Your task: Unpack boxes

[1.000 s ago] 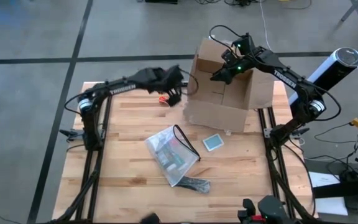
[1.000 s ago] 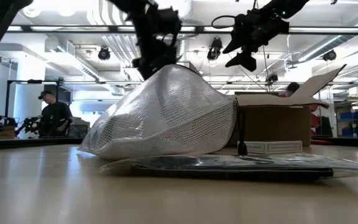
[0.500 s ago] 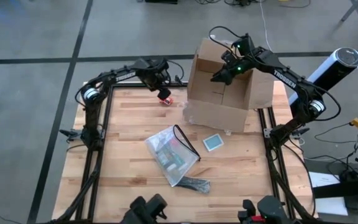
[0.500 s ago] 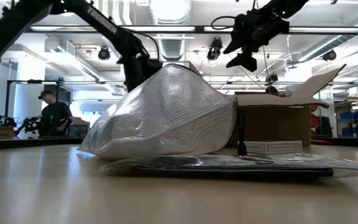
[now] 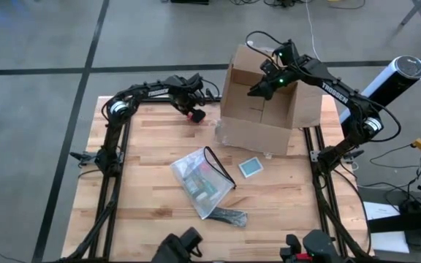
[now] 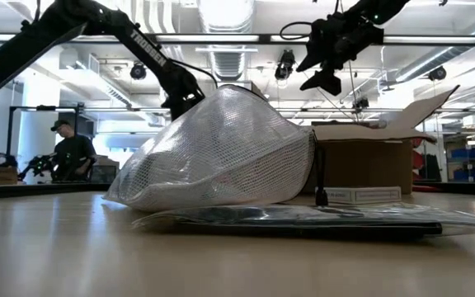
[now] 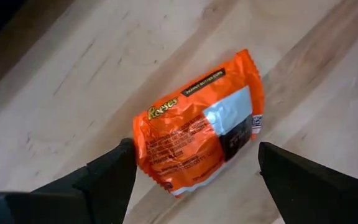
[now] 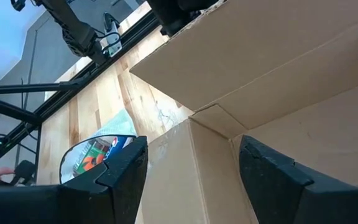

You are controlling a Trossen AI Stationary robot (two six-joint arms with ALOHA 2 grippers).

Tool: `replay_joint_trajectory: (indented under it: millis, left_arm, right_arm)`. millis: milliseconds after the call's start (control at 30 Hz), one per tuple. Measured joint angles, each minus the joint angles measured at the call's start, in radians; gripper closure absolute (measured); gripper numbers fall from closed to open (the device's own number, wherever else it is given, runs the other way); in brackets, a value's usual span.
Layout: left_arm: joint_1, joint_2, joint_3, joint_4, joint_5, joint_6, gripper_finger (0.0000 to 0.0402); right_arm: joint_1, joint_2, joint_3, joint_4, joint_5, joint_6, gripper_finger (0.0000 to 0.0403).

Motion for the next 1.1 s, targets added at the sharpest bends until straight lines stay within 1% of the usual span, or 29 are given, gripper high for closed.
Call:
replay_joint_trajectory:
  millis: [133,167,233,333,500,533,567,700,800,933,1033,1100]
  left_arm:
    - [-0.011,0.000,0.000,0.002,0.001,0.002,0.0092]
    - [-0.013,0.000,0.000,0.004,0.001,0.003,0.0097]
    - [-0.018,0.000,0.000,0.014,0.002,0.004,0.0124]
    - [-0.026,0.000,0.000,0.032,0.007,0.004,0.0198]
    - [-0.031,-0.001,0.000,0.048,0.053,-0.003,0.0346]
    - [-0.032,-0.004,0.000,0.047,0.064,-0.005,0.0371]
    - [-0.033,-0.007,0.000,0.047,0.079,-0.010,0.0385]
    - [-0.049,-0.042,0.000,0.030,0.101,-0.019,0.0393]
    - [-0.075,-0.094,0.000,-0.030,0.105,-0.015,0.0399]
    - [-0.125,-0.204,0.000,-0.133,0.101,0.019,0.0400]
    - [-0.173,-0.302,0.000,-0.156,0.086,0.034,0.0401]
    - [-0.211,-0.369,0.000,-0.141,0.072,0.074,0.0401]
  right_arm:
    - [0.000,0.000,0.000,0.001,0.000,-0.002,0.0192]
    - [0.000,0.000,0.000,0.001,0.000,-0.002,0.0192]
    - [0.000,0.000,0.000,0.003,0.000,-0.003,0.0194]
    - [0.000,0.000,0.000,0.003,0.000,-0.002,0.0194]
    - [0.000,0.000,0.000,0.003,0.000,-0.002,0.0194]
    - [0.000,0.000,0.000,0.003,0.000,-0.002,0.0194]
    - [0.000,0.000,0.000,0.003,0.000,-0.002,0.0194]
    - [0.000,0.000,0.000,0.002,0.000,-0.002,0.0194]
    - [0.000,0.000,0.000,0.002,0.000,-0.002,0.0194]
    - [0.000,0.000,0.000,0.004,0.000,-0.003,0.0194]
    - [0.000,0.000,0.000,0.005,0.000,-0.007,0.0194]
    - [0.000,0.000,0.000,0.008,0.000,-0.009,0.0194]
